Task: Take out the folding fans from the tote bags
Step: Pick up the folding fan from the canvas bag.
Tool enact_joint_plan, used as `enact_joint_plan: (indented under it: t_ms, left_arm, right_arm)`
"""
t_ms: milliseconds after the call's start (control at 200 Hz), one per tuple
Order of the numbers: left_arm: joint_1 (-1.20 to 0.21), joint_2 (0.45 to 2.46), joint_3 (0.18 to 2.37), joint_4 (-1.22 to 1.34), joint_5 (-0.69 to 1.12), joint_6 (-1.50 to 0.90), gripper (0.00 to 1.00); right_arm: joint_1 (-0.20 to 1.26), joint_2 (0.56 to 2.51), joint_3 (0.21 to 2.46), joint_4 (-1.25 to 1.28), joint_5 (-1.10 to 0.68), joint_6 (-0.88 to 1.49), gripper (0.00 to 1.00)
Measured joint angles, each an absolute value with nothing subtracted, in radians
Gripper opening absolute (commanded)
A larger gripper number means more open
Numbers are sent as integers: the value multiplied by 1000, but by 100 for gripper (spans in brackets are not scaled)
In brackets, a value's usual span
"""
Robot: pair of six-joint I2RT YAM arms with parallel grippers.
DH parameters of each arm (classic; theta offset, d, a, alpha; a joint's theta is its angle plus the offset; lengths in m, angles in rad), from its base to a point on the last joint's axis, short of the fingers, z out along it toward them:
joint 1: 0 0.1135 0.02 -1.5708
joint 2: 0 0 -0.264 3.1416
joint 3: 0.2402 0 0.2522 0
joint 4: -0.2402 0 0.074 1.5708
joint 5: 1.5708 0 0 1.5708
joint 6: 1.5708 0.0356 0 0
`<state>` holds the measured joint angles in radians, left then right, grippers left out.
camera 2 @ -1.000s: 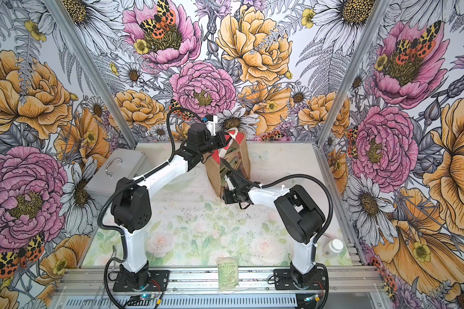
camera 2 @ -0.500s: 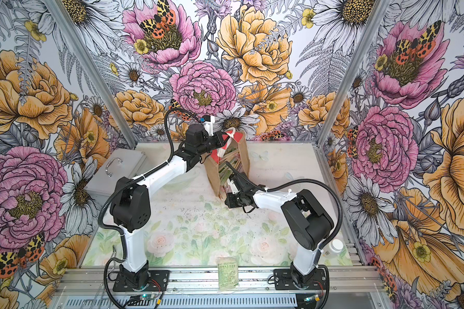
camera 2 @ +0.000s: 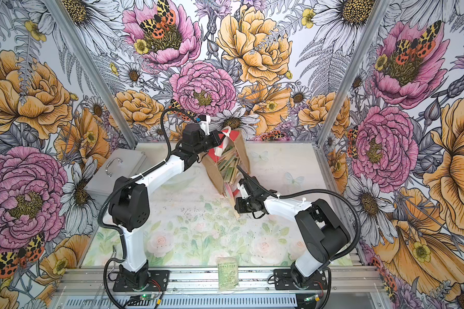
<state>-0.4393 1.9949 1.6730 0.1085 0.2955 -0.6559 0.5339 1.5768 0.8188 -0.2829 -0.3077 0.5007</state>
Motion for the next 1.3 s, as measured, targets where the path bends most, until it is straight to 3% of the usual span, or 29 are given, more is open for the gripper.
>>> enact_joint_plan:
  t_ms: [285,470,790,1301]
  left_arm:
    - [-409,1995,1672,108,290,-656,0]
    - [-410,1995,1668,109,290,-656,0]
    - [-410,1993,1668,109,291,-658,0]
    - [-410,1993,1668,108,293,-709,0]
  right_arm:
    - [493,1438,726,-329,-285,525,0]
    - [519,1429,741,-334,-273,467,21]
    - [591,1509,885,-272,-223,342,40]
    - [683,1699,962,-190,-93,282,56]
